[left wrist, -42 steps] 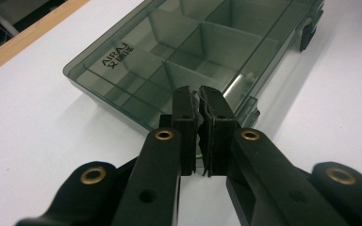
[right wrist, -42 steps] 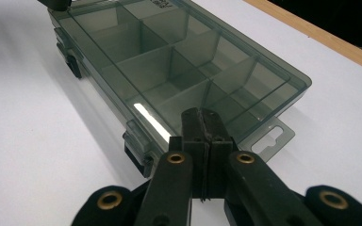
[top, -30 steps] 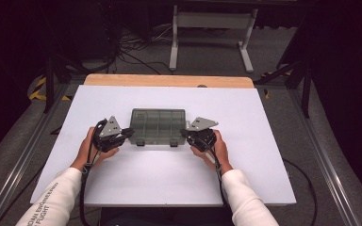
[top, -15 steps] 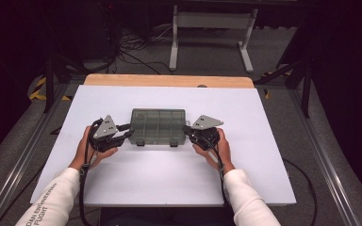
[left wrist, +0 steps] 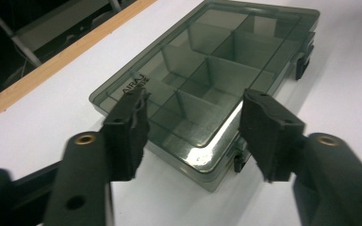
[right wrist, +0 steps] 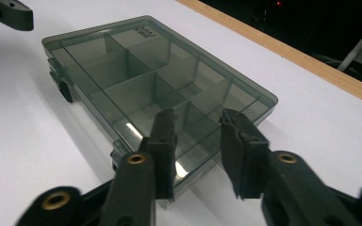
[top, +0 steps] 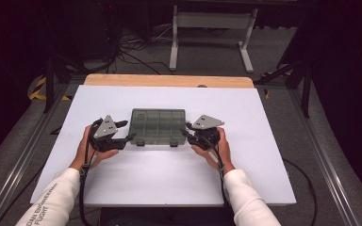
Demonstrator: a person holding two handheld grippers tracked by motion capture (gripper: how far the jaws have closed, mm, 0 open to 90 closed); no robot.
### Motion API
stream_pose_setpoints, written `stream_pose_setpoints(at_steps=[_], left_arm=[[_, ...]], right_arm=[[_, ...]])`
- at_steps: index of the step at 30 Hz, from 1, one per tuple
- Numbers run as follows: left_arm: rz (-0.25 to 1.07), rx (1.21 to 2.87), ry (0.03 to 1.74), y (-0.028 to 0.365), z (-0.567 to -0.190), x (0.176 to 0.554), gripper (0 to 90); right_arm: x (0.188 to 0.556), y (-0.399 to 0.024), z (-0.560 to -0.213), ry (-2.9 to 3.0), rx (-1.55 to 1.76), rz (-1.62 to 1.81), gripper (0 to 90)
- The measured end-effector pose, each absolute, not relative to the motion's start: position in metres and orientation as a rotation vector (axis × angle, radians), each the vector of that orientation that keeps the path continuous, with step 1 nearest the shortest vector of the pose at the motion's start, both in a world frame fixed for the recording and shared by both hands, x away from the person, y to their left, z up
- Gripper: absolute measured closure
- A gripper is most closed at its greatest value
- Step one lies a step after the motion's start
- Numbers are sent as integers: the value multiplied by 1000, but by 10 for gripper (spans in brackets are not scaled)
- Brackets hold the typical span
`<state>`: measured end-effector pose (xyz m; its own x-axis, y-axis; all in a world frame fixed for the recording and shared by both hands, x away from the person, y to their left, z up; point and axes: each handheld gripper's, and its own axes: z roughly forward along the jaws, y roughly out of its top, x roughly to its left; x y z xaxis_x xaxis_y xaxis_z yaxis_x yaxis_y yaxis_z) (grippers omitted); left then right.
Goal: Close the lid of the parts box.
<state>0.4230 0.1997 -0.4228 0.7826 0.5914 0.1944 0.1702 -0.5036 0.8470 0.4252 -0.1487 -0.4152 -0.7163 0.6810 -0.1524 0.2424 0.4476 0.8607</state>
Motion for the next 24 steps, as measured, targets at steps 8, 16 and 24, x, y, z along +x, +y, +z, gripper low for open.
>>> stream_pose_setpoints(at_steps=[8, 16, 24], left_arm=[[581, 2067, 593, 199, -427, 425, 215], [575, 2056, 597, 198, -428, 425, 99], [579, 2041, 577, 199, -425, 422, 58]], right_arm=[[428, -148, -418, 2204, 814, 1186, 403], [431, -149, -420, 2178, 850, 1168, 228], [431, -149, -421, 2172, 862, 1148, 161]])
